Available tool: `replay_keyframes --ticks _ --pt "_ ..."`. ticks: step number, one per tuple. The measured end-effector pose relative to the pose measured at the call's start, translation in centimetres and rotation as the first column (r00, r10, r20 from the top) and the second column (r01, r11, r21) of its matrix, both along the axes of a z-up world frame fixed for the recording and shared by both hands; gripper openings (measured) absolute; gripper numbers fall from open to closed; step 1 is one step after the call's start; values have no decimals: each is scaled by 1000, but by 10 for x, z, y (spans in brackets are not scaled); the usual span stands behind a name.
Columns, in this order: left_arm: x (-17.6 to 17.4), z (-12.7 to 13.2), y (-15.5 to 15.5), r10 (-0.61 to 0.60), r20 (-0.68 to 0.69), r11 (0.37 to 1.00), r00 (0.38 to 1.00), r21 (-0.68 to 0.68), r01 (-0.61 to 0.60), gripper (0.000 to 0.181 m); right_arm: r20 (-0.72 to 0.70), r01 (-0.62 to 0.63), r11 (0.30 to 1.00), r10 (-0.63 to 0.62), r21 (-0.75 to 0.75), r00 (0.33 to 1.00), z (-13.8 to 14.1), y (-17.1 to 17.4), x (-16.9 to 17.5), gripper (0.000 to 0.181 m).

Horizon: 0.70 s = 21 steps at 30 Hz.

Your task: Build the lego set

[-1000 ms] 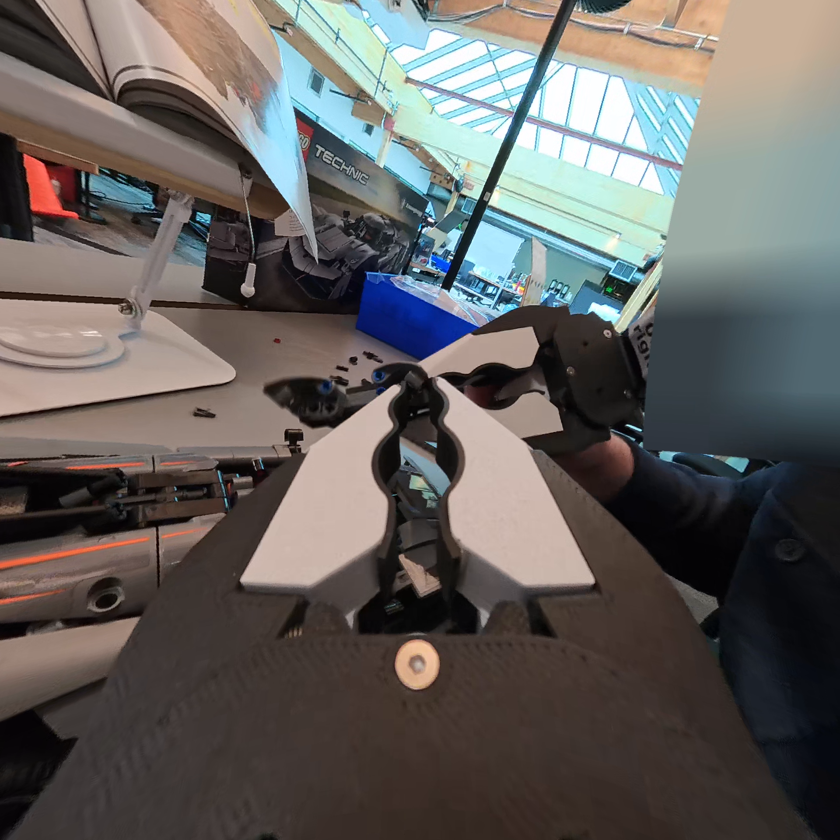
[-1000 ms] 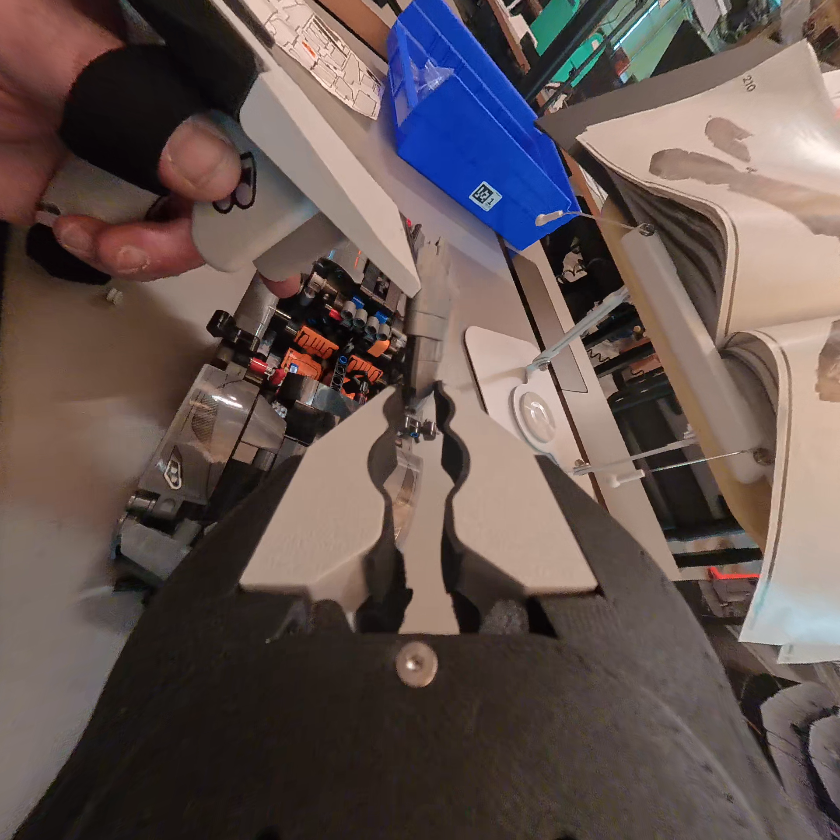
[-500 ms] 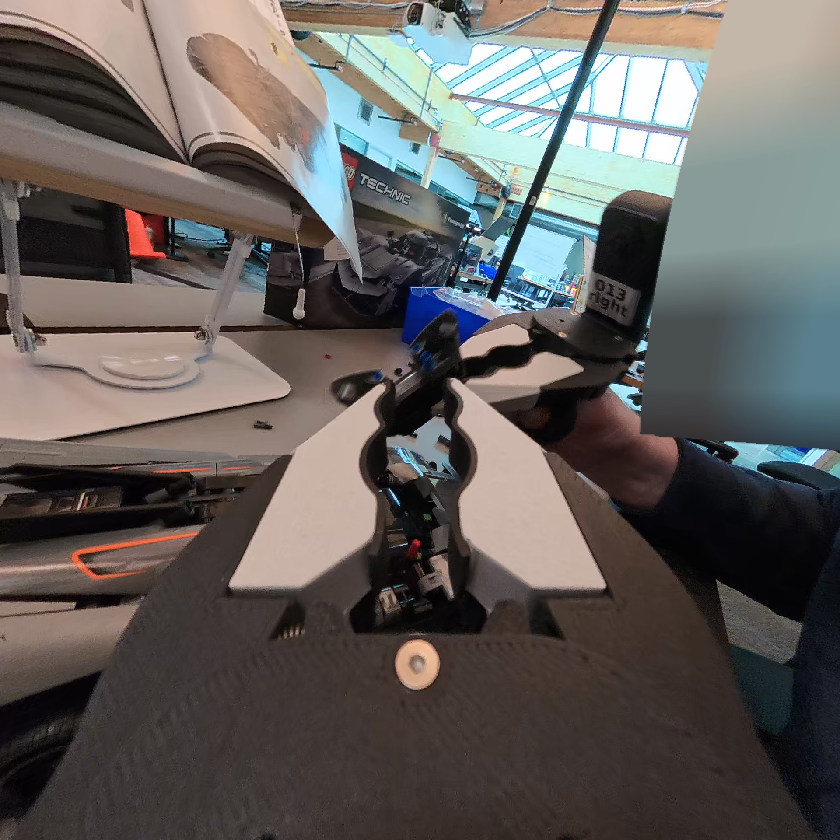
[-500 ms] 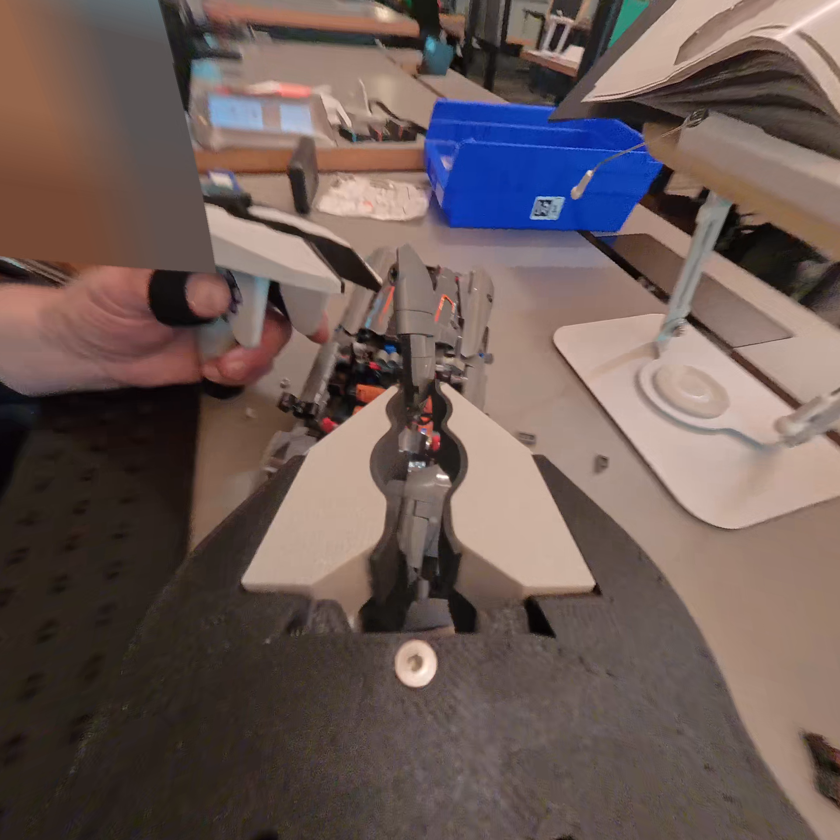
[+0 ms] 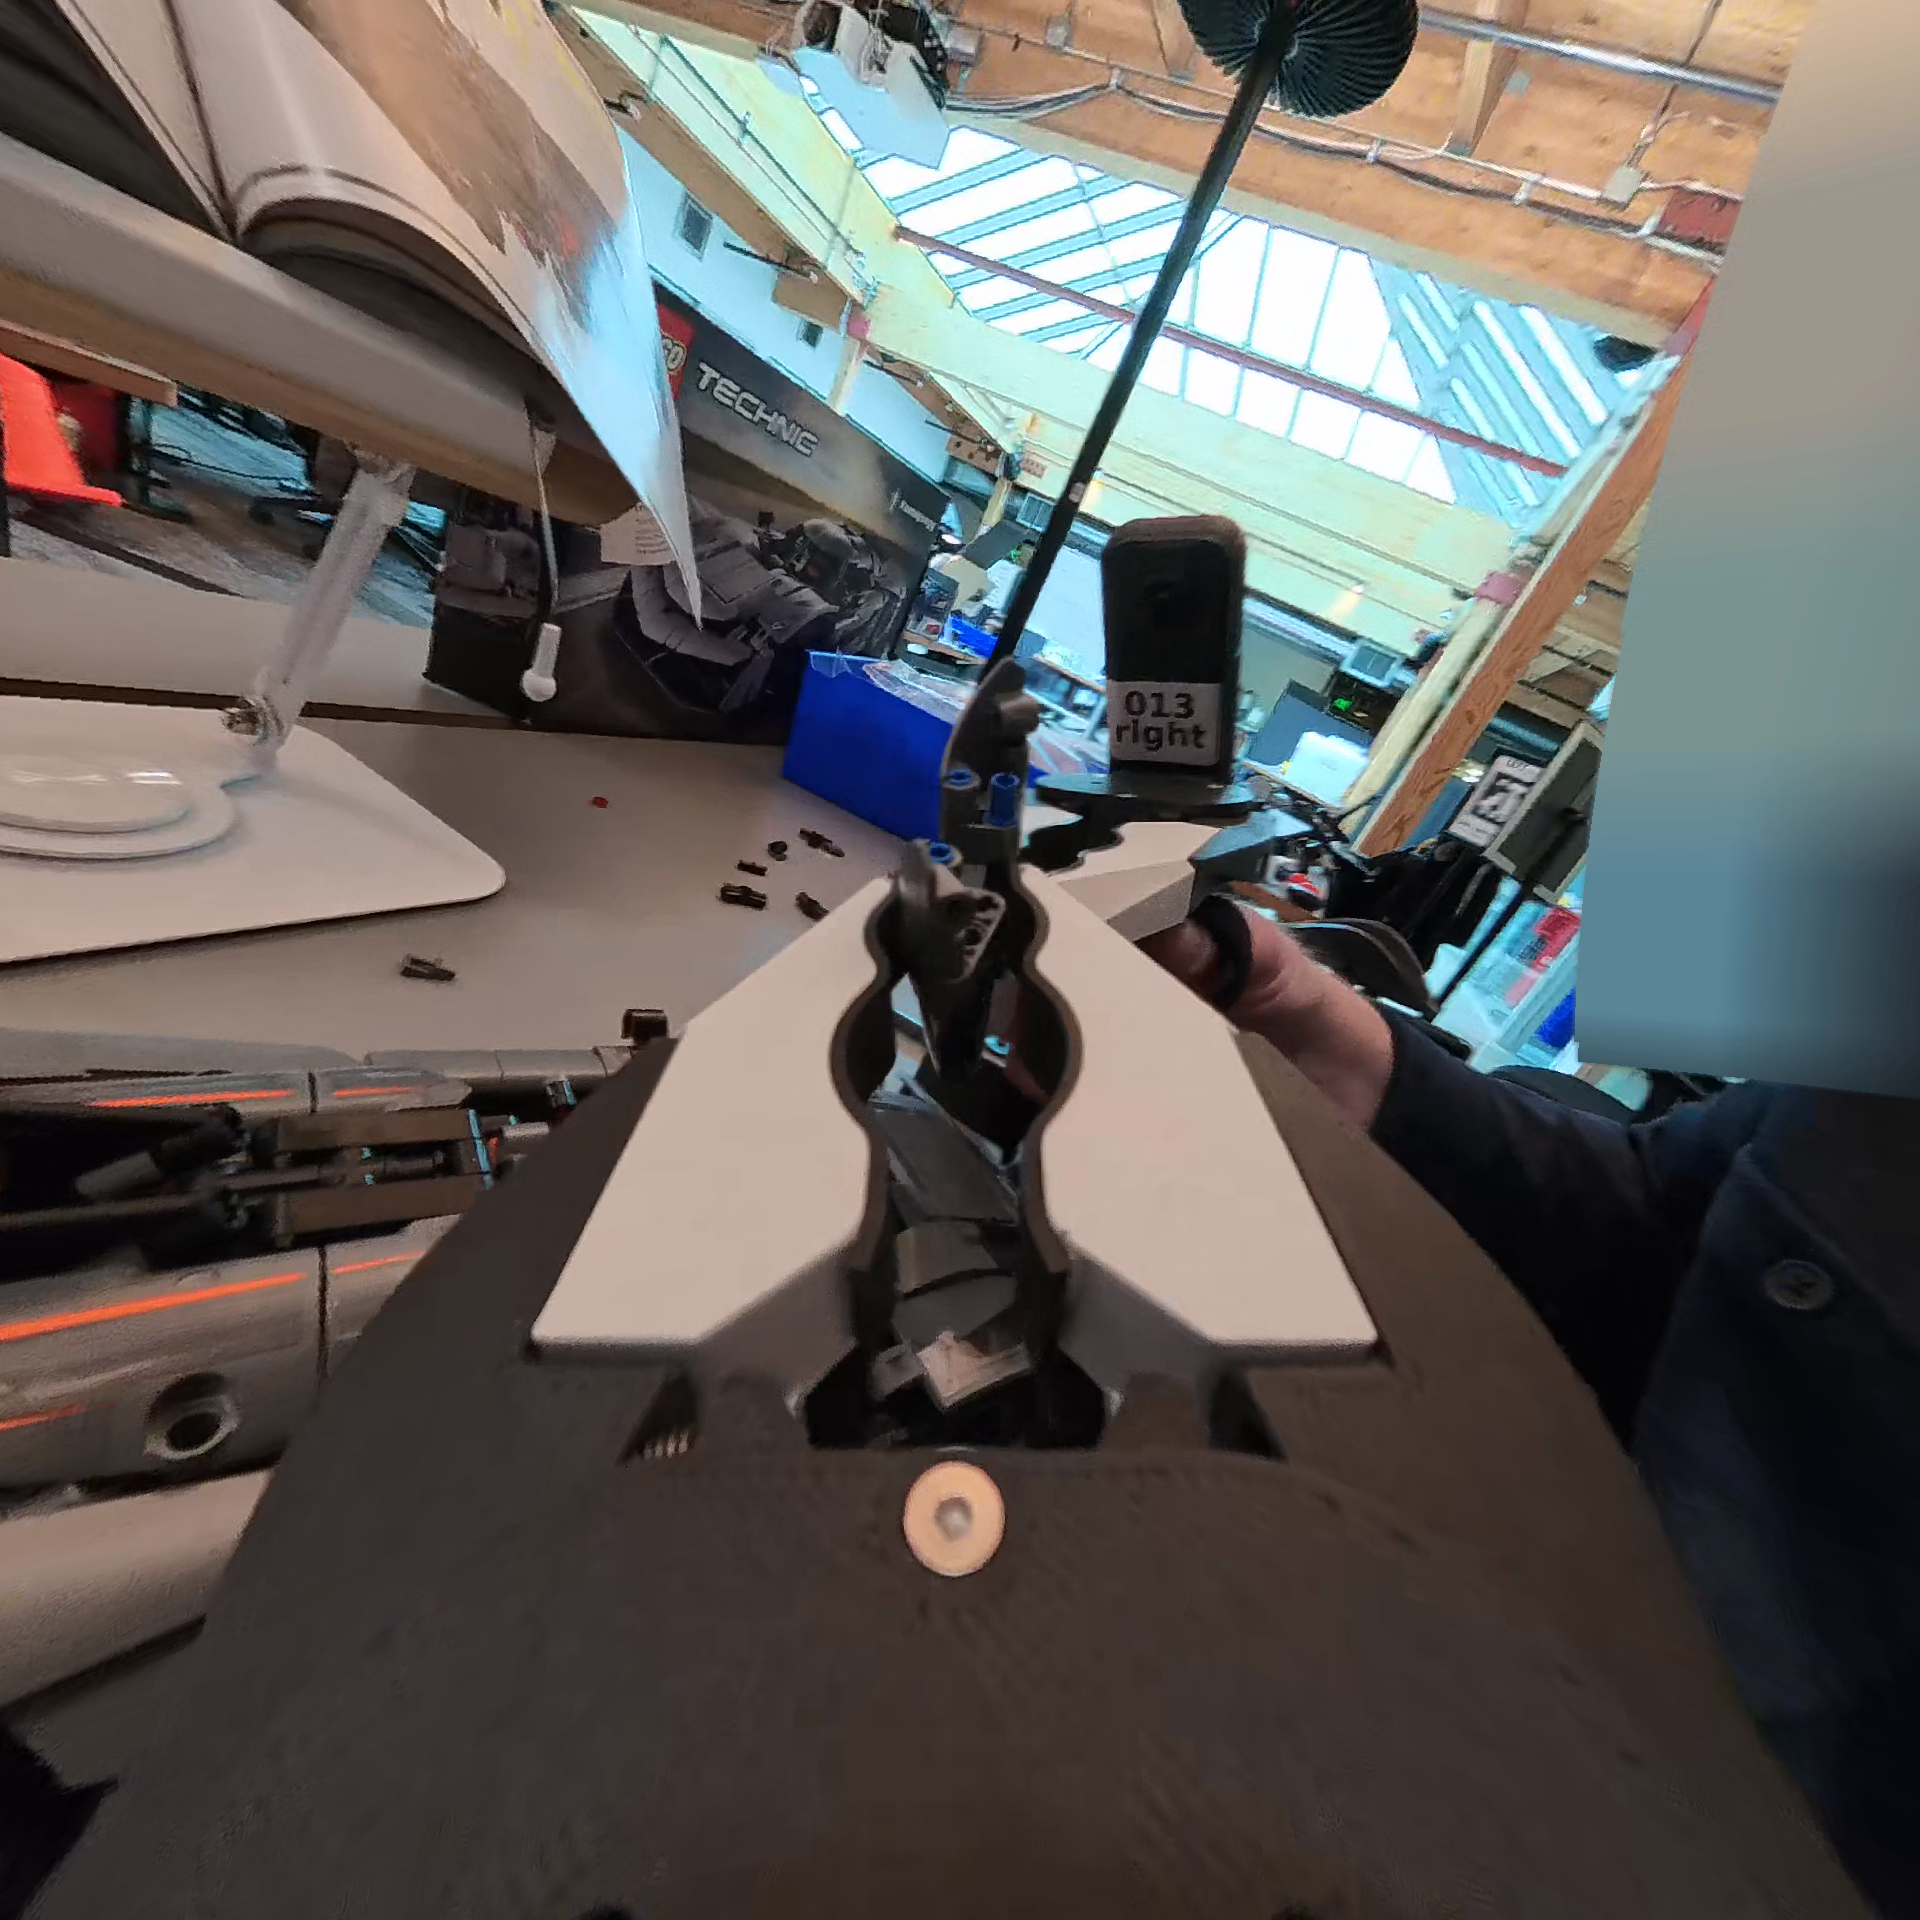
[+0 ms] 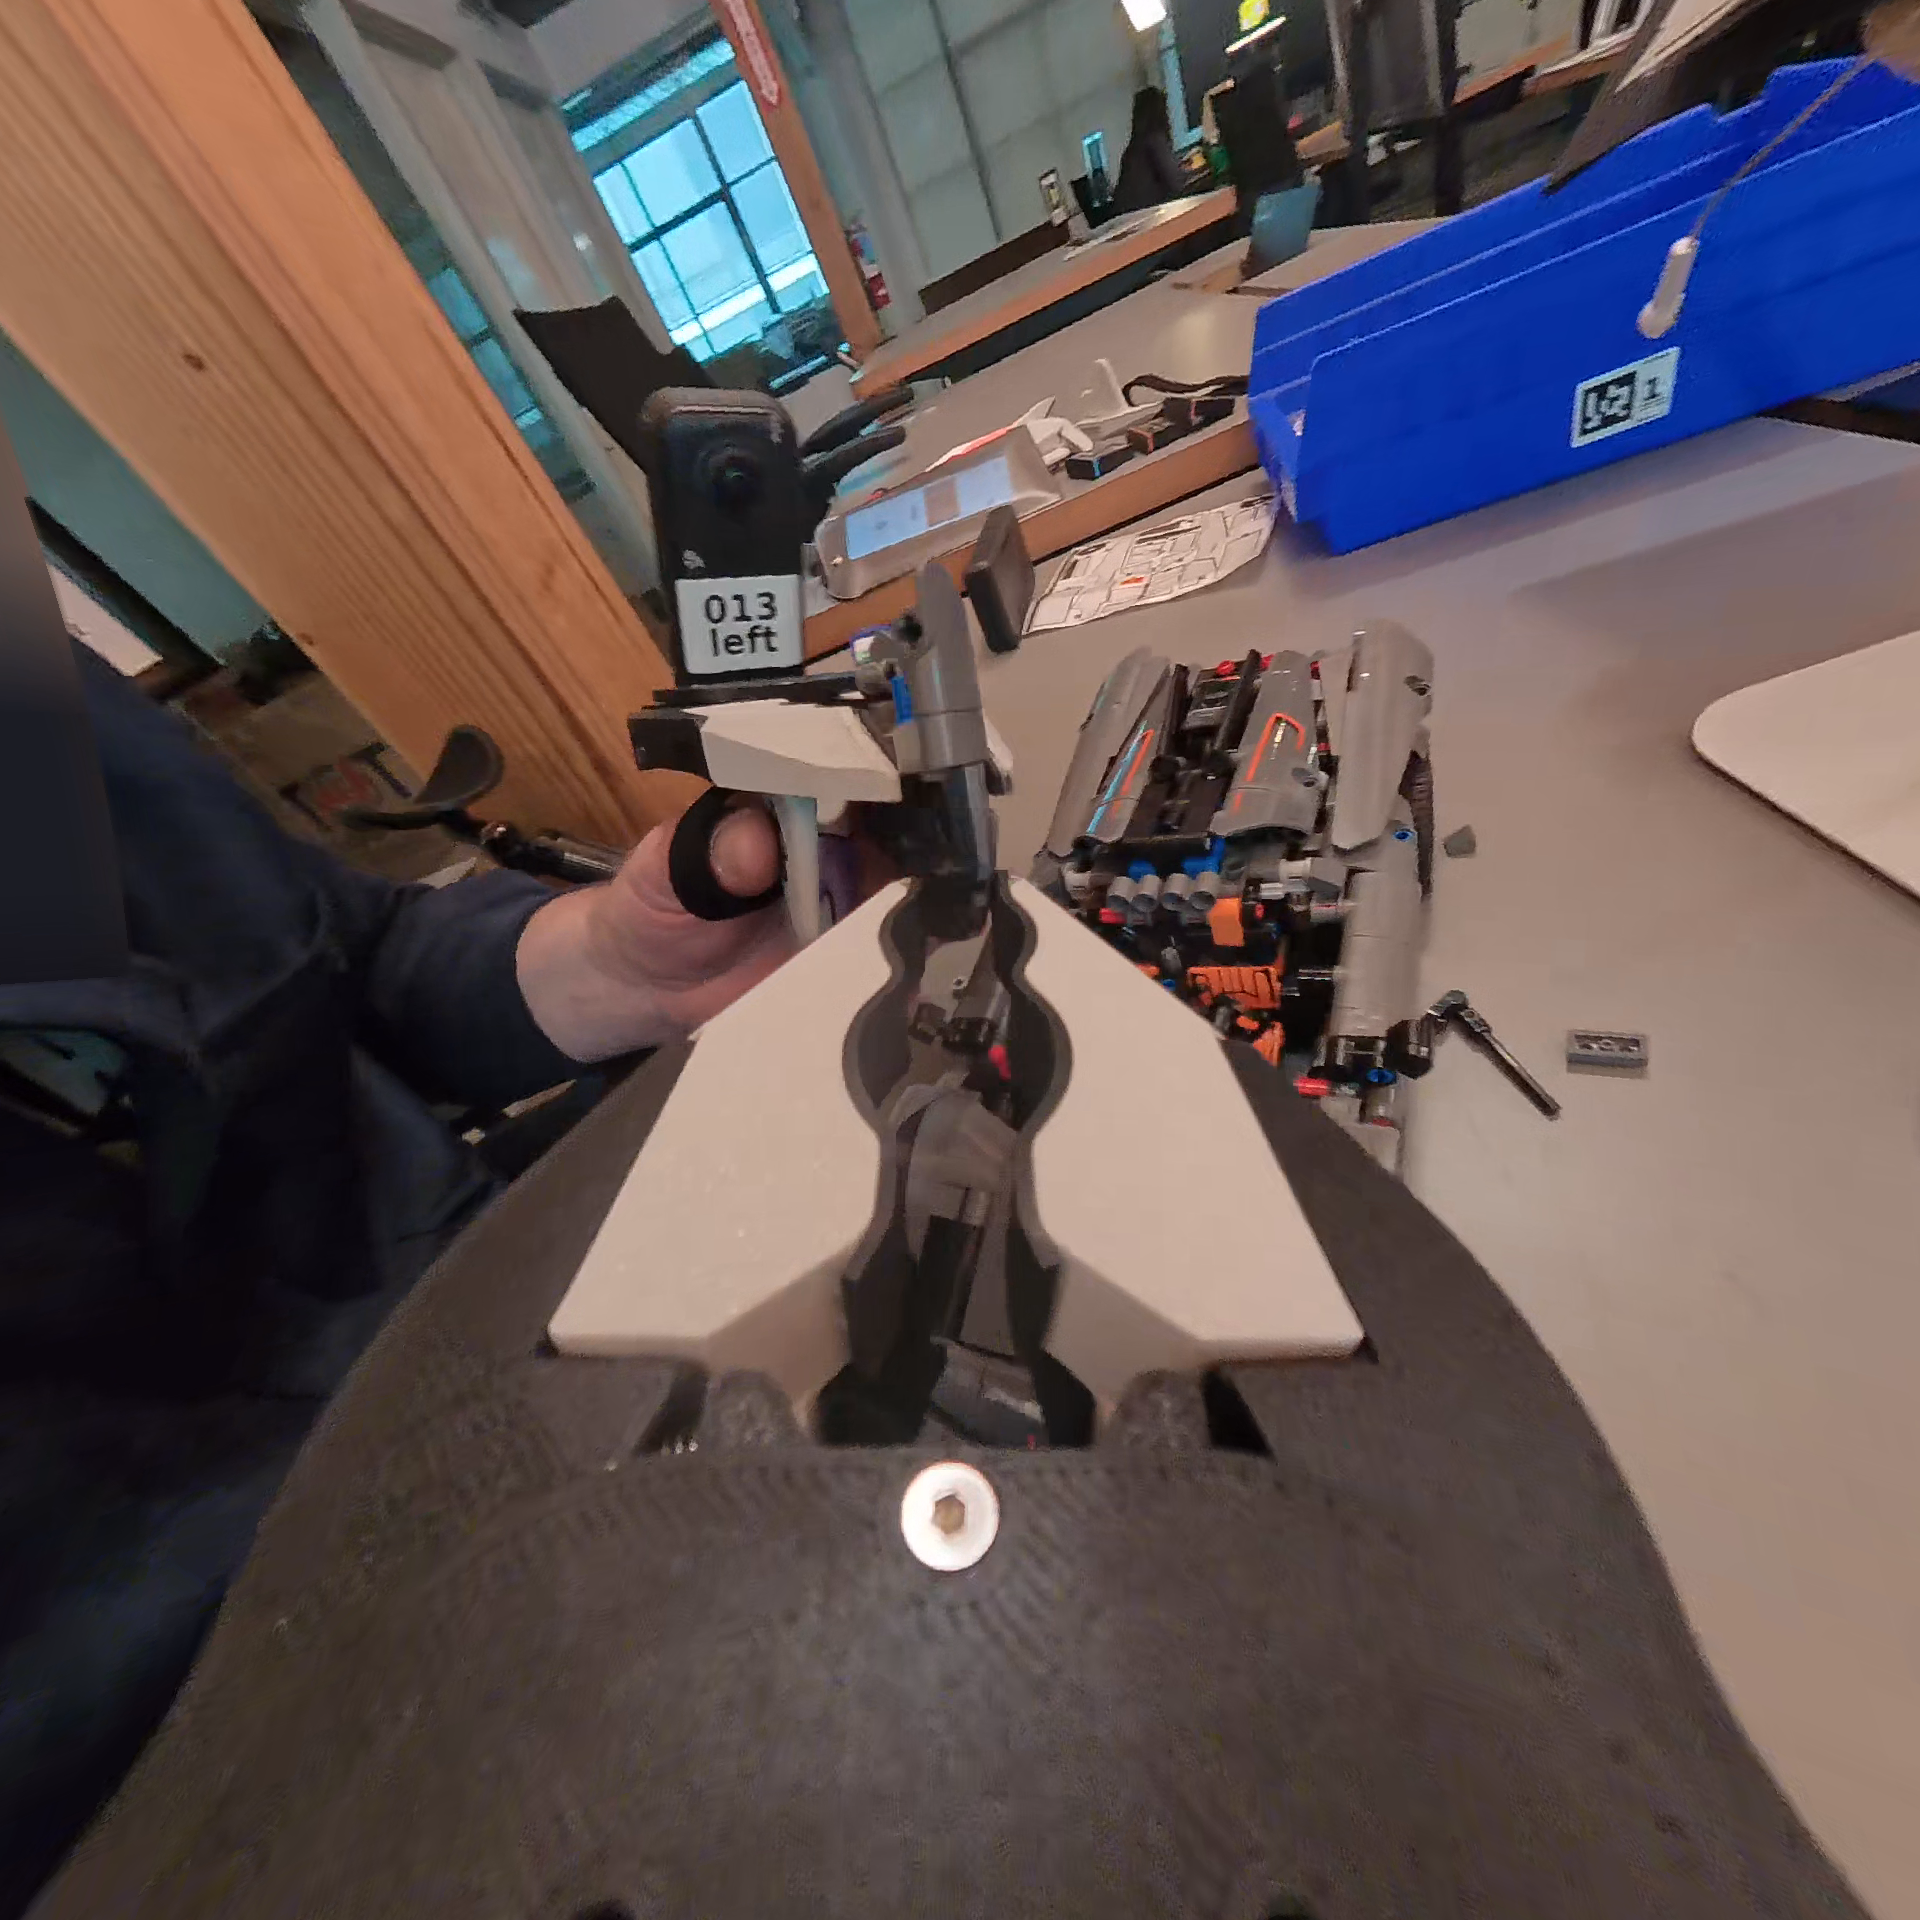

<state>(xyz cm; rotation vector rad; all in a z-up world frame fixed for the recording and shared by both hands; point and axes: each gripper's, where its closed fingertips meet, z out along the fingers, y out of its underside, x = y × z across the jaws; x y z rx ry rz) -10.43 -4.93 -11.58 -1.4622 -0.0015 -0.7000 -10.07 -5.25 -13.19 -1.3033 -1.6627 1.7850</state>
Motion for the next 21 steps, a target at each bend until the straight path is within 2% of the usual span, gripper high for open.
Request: replay_keyframes --ticks 3,7,12,14,16,19,21 --pt "-3 1 -1 51 -62 999 997 13 -51 15 -52 68 996 -65 65 997 8 10 0 18" --pt "2 -2 1 63 -135 998 989 -2 -64 15 -49 63 995 -59 83 997 6 8 0 13" --pt "6 -1 1 25 -92 1000 995 6 -24 18 -45 11 1000 -11 6 999 10 4 4 8" --pt "11 -4 3 19 -126 1000 992 -8 -20 17 -42 9 1000 -10 -25 999 11 4 3 8" --pt "6 -6 4 75 -192 997 979 -16 -79 13 -50 69 997 -68 17 996 10 11 1 8" --pt "-3 -8 5 153 -270 986 951 -21 -164 12 -93 167 969 -152 181 984 12 22 1 8" --pt "-4 -14 7 172 -315 980 934 -43 -195 12 -135 177 946 -145 273 980 16 15 2 7"
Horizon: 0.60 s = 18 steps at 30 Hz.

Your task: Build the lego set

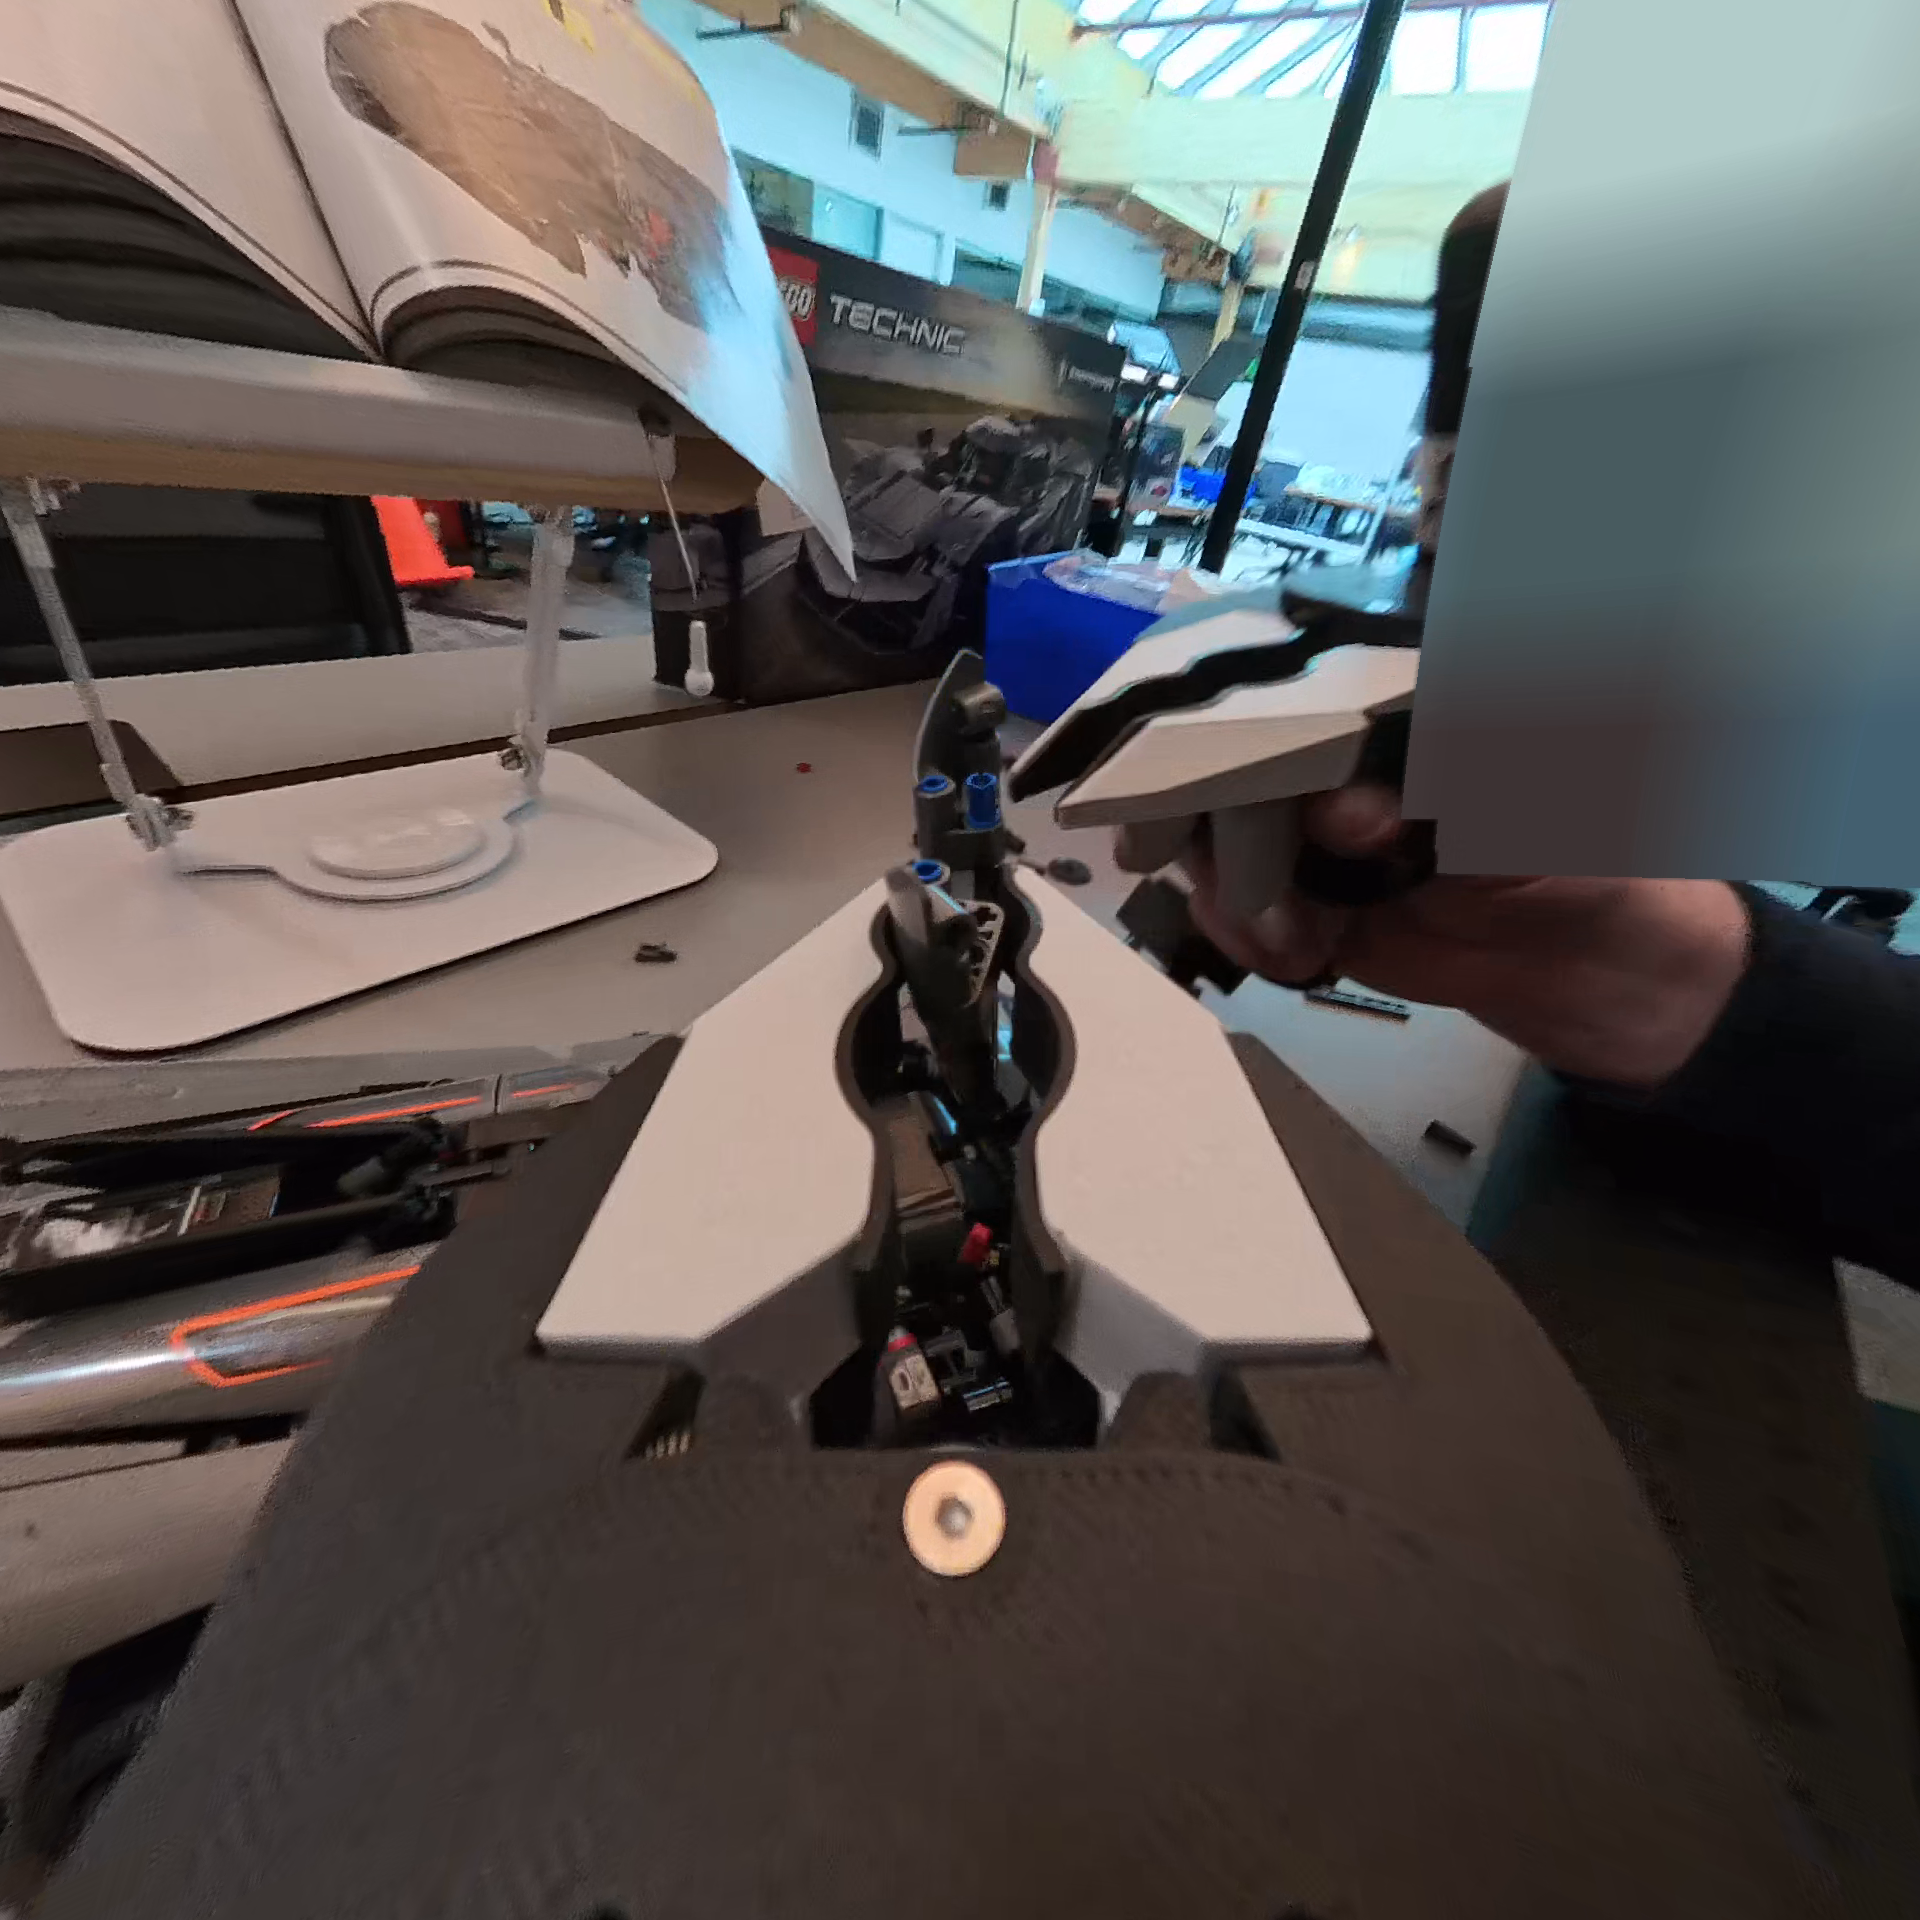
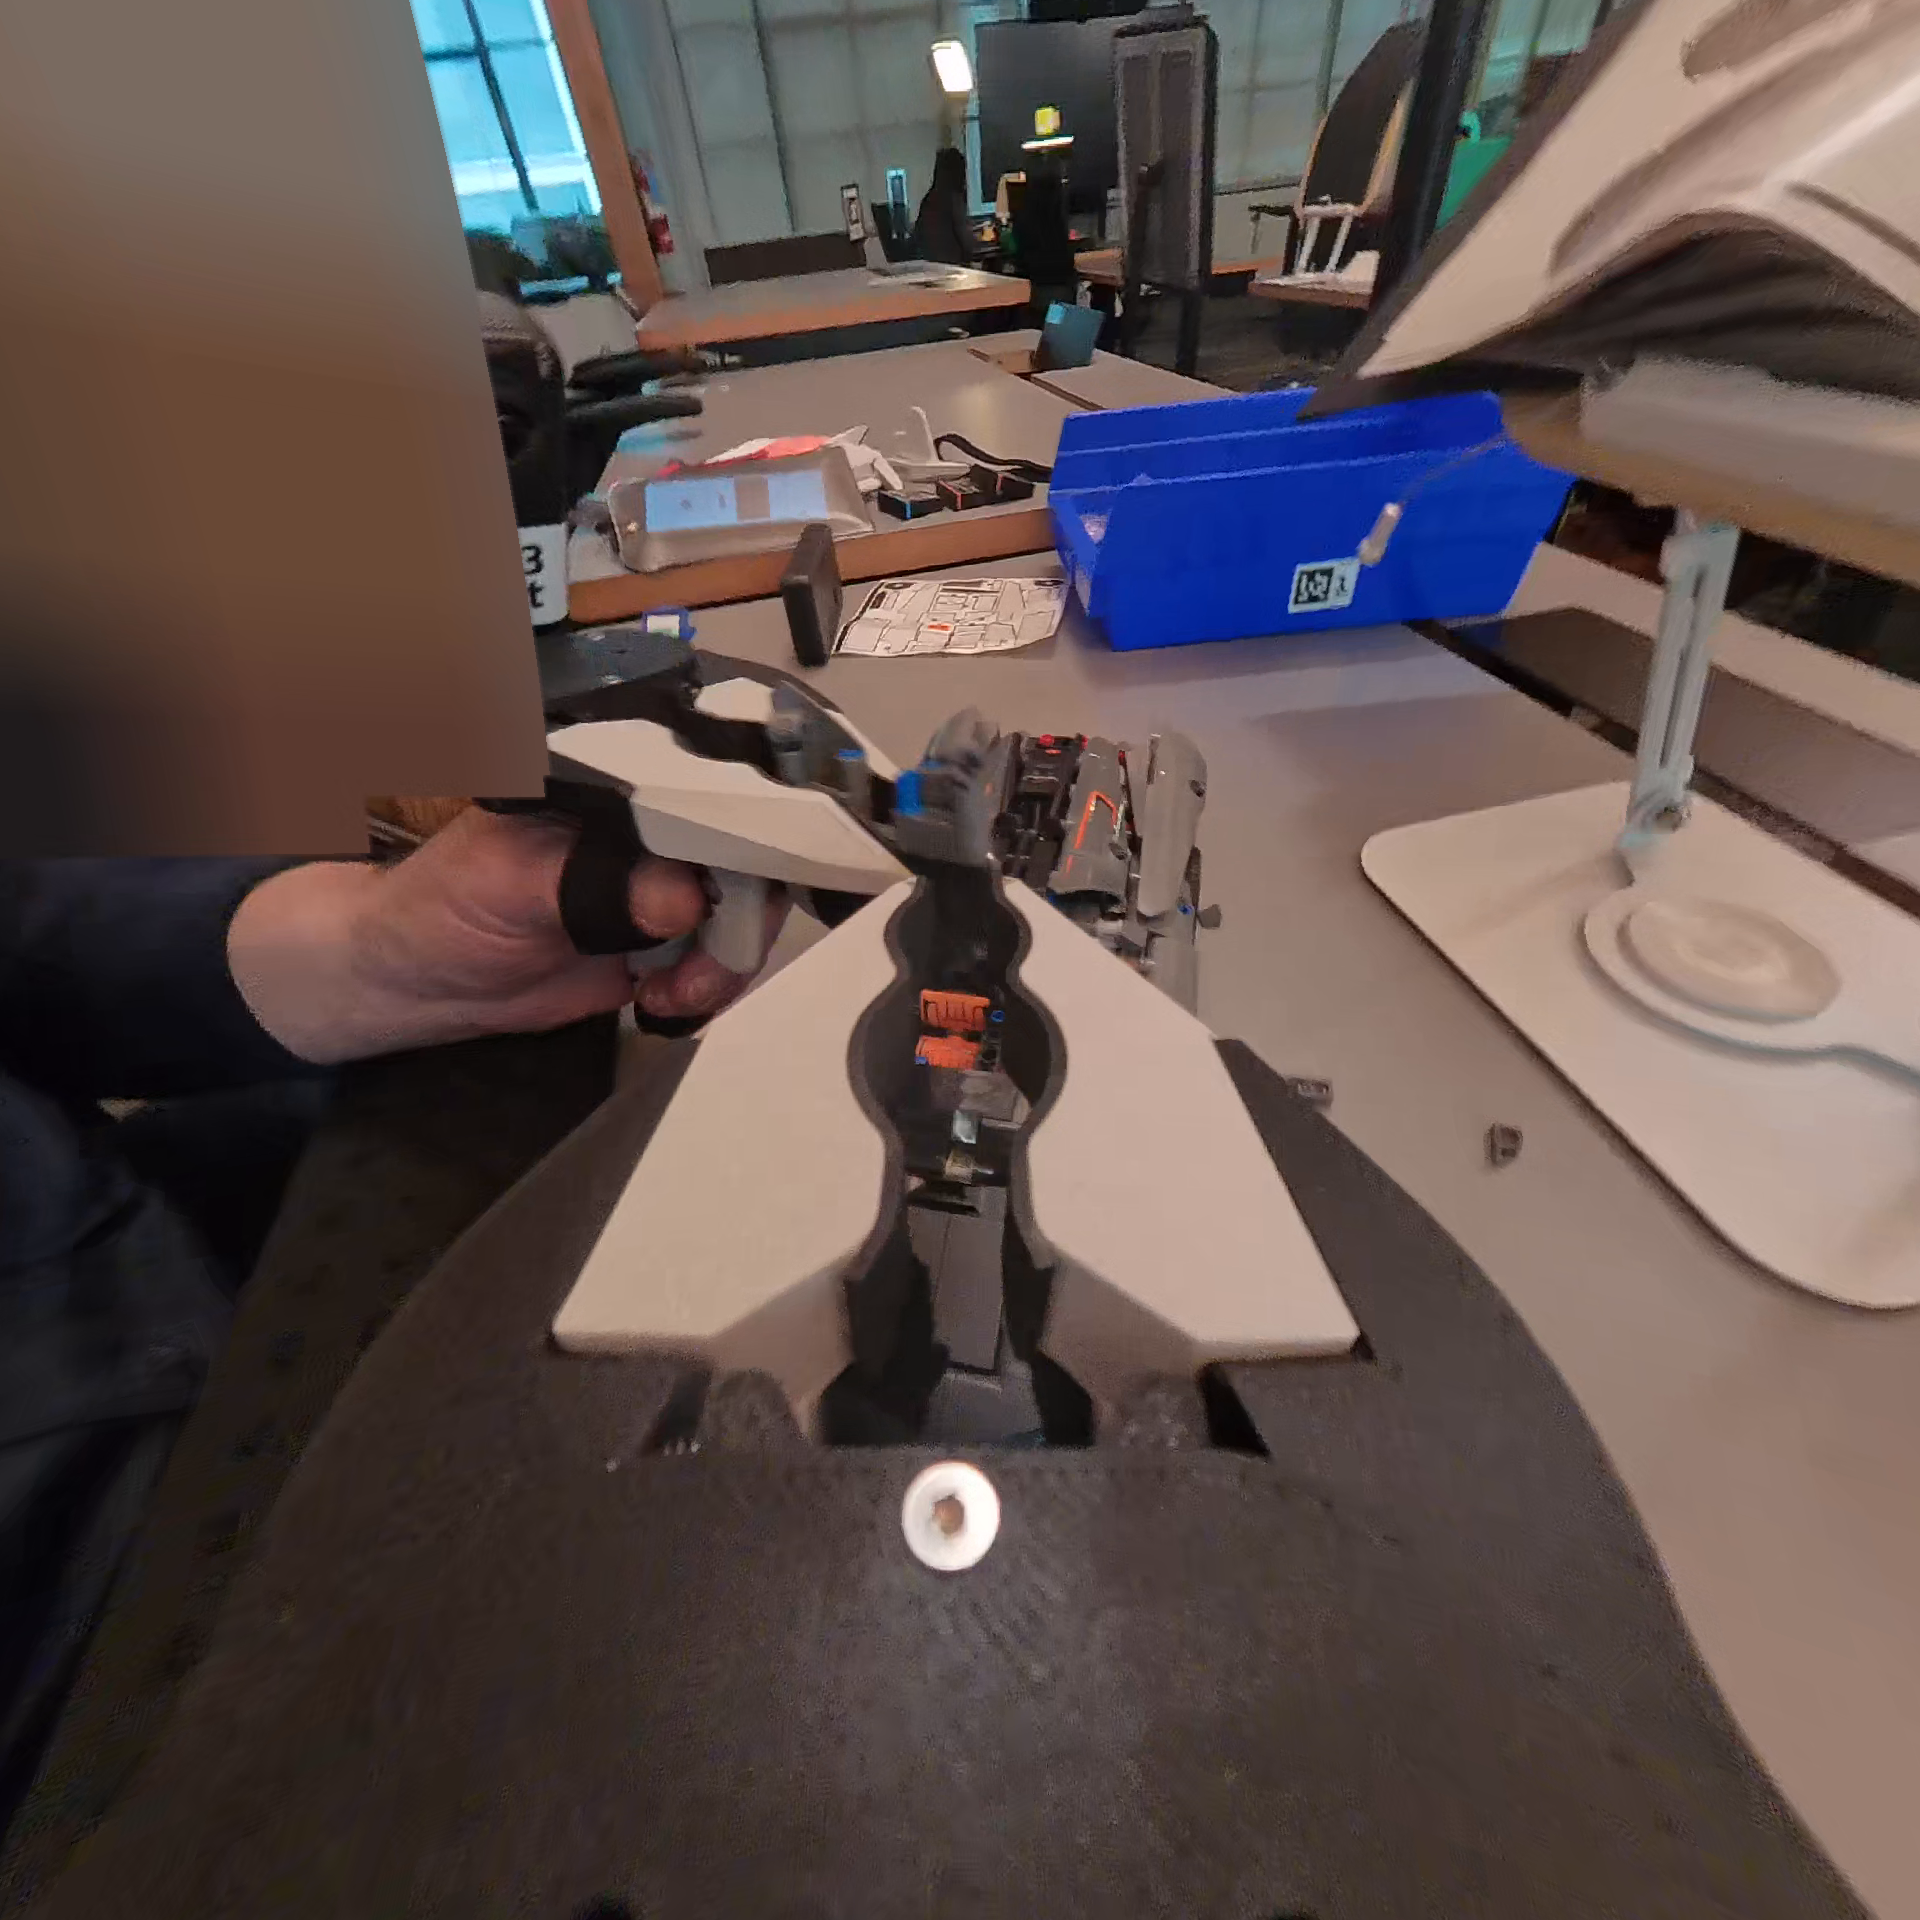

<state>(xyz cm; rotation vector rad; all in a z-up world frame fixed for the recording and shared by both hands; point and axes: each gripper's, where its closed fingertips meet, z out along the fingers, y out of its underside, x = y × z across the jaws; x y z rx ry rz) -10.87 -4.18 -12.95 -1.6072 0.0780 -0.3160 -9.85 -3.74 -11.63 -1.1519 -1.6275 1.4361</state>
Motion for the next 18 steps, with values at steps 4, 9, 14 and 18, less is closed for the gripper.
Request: replay_keyframes --ticks 4,9,14,18 --pt "1 -6 3 59 -151 998 987 -29 -64 12 -29 32 991 -28 133 999 1 -12 -4 11" --pt "5 -10 7 120 -322 989 939 -40 -140 13 -40 133 962 -127 239 991 1 -5 -6 5" --pt "5 -15 10 154 -428 980 890 -52 -195 12 -3 140 959 -143 245 990 -7 -3 -7 4" --pt "5 -16 11 169 -495 973 852 -51 -223 13 21 125 968 -132 220 991 -10 -2 -6 2"
